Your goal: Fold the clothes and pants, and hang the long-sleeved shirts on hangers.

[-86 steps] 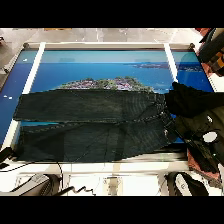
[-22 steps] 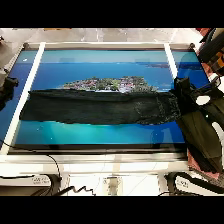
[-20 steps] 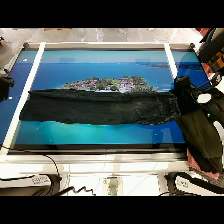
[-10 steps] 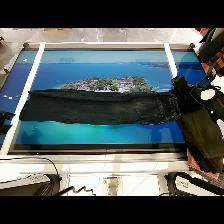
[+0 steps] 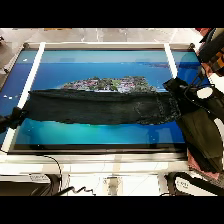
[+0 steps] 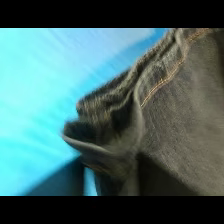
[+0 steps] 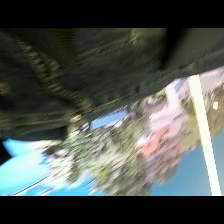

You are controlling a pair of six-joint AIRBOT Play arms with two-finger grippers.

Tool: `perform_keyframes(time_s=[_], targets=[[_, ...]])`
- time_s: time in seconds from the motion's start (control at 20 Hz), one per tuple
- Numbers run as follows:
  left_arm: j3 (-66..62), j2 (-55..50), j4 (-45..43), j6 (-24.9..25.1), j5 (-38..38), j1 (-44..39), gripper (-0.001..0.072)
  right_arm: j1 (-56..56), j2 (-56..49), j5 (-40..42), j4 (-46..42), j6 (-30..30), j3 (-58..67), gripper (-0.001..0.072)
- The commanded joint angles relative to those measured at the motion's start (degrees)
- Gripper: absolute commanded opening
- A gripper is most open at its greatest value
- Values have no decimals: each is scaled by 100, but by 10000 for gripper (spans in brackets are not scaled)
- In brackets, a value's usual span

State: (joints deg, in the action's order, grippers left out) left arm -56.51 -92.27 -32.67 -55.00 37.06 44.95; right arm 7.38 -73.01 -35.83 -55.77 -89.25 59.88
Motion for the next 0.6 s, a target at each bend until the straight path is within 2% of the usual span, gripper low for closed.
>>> perform_keyframes(time_s=[0.0, 0.1, 0.3, 0.55], targets=[[-380, -85, 404, 662, -608, -433, 10, -562, -4, 52, 7, 63, 92, 333], [-837, 26, 402, 664, -179, -566, 15, -1025, -4, 251, 2, 120, 310, 39], [-1606, 835, 404, 660, 1150, -743, 15, -1904, -245, 400, -2, 181, 1075, 31], [-1687, 2367, 428, 531, 2658, -824, 15, -3084, -1329, 369, 52, -28, 2168, 30]])
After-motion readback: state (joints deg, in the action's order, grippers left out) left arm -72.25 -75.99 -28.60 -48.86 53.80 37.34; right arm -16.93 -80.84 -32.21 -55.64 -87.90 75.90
